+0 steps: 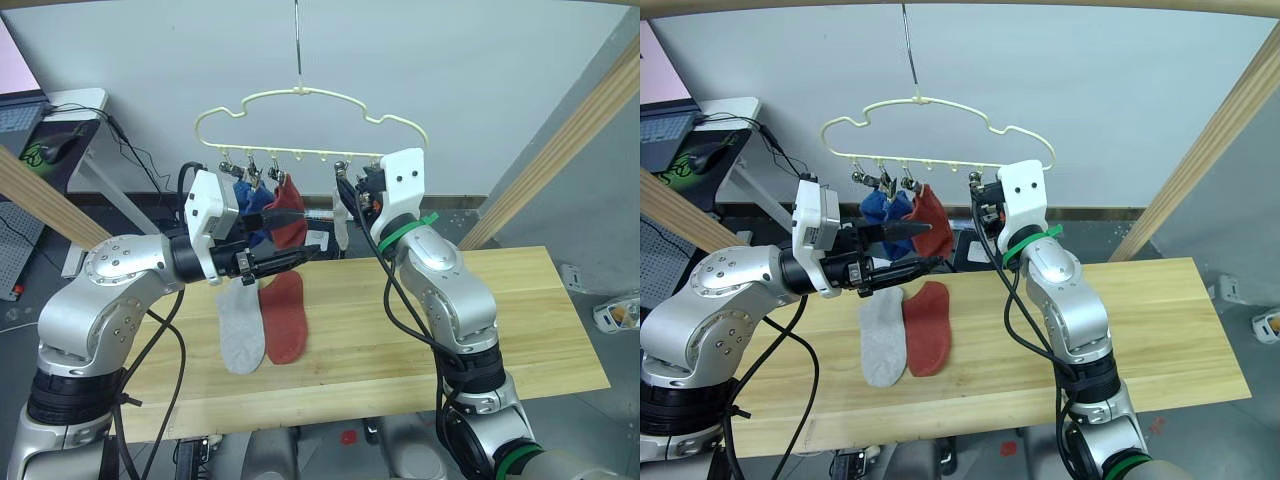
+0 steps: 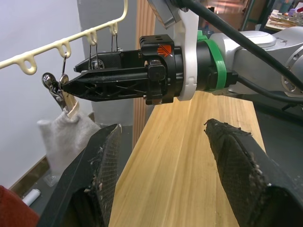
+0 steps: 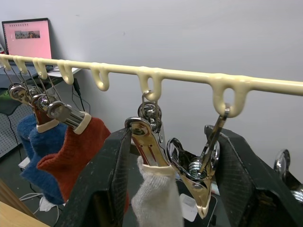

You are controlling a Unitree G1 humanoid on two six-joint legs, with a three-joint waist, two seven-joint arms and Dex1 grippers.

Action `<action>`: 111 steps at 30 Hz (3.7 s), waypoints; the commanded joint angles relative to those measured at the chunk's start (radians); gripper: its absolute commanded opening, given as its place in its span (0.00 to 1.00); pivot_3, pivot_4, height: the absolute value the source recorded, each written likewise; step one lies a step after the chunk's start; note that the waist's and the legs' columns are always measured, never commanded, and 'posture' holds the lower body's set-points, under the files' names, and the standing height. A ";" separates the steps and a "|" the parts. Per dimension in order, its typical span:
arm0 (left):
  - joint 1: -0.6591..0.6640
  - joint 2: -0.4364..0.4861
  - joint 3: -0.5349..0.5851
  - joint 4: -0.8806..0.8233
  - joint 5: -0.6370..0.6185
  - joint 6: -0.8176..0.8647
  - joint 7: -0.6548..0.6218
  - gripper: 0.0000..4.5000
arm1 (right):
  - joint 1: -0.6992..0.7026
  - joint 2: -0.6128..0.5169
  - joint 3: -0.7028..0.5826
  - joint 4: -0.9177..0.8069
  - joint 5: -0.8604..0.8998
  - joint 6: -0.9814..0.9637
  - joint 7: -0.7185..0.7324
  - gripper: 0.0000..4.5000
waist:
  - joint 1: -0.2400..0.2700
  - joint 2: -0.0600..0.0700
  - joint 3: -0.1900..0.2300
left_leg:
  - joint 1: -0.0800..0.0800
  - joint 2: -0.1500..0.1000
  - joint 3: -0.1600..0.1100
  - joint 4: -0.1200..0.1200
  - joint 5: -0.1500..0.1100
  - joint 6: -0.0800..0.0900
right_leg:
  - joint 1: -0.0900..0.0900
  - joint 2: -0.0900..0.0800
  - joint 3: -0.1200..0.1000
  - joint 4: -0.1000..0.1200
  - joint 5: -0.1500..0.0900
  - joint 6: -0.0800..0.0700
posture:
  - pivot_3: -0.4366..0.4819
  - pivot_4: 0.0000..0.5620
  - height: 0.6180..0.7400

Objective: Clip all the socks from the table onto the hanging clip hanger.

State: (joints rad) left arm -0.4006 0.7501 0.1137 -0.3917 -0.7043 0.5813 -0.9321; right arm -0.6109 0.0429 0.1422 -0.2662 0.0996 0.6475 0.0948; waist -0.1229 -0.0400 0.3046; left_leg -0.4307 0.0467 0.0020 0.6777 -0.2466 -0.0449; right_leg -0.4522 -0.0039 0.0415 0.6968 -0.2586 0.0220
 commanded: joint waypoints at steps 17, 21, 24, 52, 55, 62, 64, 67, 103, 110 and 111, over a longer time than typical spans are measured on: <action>0.008 0.011 0.011 -0.036 0.000 -0.015 -0.017 0.68 | 0.043 -0.031 -0.009 -0.098 -0.011 0.001 -0.010 0.56 | 0.011 0.000 0.000 | 0.000 0.000 0.000 0.000 0.000 0.000 | 0.000 0.000 0.000 0.000 0.000 0.000 | 0.30 0.45 0.97; 0.010 0.012 0.010 -0.034 0.004 -0.017 -0.024 0.68 | 0.059 -0.049 -0.009 -0.126 -0.019 0.004 -0.011 0.56 | 0.012 0.000 0.000 | 0.000 0.000 0.000 0.000 0.000 0.000 | 0.000 0.000 0.000 0.000 0.000 0.000 | 0.30 0.45 0.97; 0.012 0.013 0.009 -0.035 0.007 -0.018 -0.029 0.68 | 0.073 -0.063 -0.016 -0.157 -0.015 0.013 -0.010 0.56 | 0.012 0.000 0.000 | 0.000 0.000 0.000 0.000 0.000 0.000 | 0.000 0.000 0.000 0.000 0.000 0.000 | 0.30 0.45 0.97; 0.014 0.007 -0.001 -0.031 0.040 -0.029 -0.047 0.69 | 0.131 -0.076 -0.012 -0.242 -0.008 0.101 -0.021 0.44 | 0.011 0.000 -0.001 | 0.000 0.000 0.000 0.000 0.000 0.000 | 0.000 0.000 0.000 0.000 0.000 0.000 | 0.29 0.45 0.97; 0.014 0.006 -0.003 -0.031 0.042 -0.029 -0.046 0.69 | 0.127 -0.071 -0.012 -0.235 -0.011 0.101 -0.027 0.44 | 0.011 0.000 -0.001 | 0.000 0.000 0.000 0.000 0.000 0.000 | 0.000 0.000 0.000 0.000 0.000 0.000 | 0.29 0.45 0.97; 0.005 0.005 -0.010 -0.025 0.045 -0.029 -0.042 0.69 | 0.090 -0.039 -0.022 -0.201 -0.015 0.080 -0.055 0.44 | 0.011 0.000 -0.001 | 0.000 0.000 0.000 0.001 0.000 0.000 | 0.000 0.000 0.000 0.001 0.000 0.000 | 0.29 0.45 0.97; 0.004 0.005 -0.011 -0.025 0.045 -0.029 -0.041 0.69 | 0.080 -0.031 -0.024 -0.190 -0.017 0.073 -0.061 0.44 | 0.011 0.000 -0.001 | 0.000 0.000 0.000 0.001 0.000 0.000 | 0.000 0.000 0.000 0.001 0.000 0.000 | 0.29 0.45 0.97; 0.004 0.005 -0.012 -0.026 0.044 -0.028 -0.040 0.69 | 0.068 -0.024 -0.026 -0.175 -0.019 0.062 -0.068 0.44 | 0.011 0.000 -0.001 | 0.000 0.000 0.000 0.001 0.000 0.000 | 0.000 0.000 0.000 0.001 0.000 0.000 | 0.29 0.45 0.97; 0.021 0.010 -0.001 -0.050 0.030 -0.006 -0.018 0.69 | 0.002 0.023 -0.023 -0.050 -0.023 -0.039 -0.059 0.22 | 0.011 0.000 -0.001 | 0.000 0.000 0.000 0.001 0.000 0.000 | 0.000 0.000 0.000 0.001 0.000 0.000 | 0.31 0.46 0.97; 0.029 0.009 0.006 -0.050 0.027 -0.001 -0.008 0.69 | 0.001 0.022 -0.022 -0.051 -0.025 -0.041 -0.058 0.00 | 0.011 0.000 -0.001 | 0.000 0.000 0.000 0.001 0.000 0.000 | 0.000 0.000 0.000 0.001 0.000 0.000 | 0.31 0.45 0.97; 0.030 0.009 0.007 -0.050 0.027 -0.001 -0.007 0.69 | 0.000 0.022 -0.023 -0.051 -0.025 -0.041 -0.058 0.00 | 0.011 0.000 -0.001 | 0.000 0.000 0.000 0.001 0.000 0.000 | 0.000 0.000 0.000 0.001 0.000 0.000 | 0.31 0.45 0.97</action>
State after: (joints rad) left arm -0.3734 0.7500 0.0938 -0.4008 -0.6631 0.5824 -0.9446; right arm -0.5970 0.0583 0.1191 -0.2878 0.0788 0.6318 0.0411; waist -0.1115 -0.0404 0.3032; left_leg -0.4307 0.0467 0.0019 0.6783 -0.2466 -0.0450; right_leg -0.4522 -0.0039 0.0411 0.6976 -0.2583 0.0215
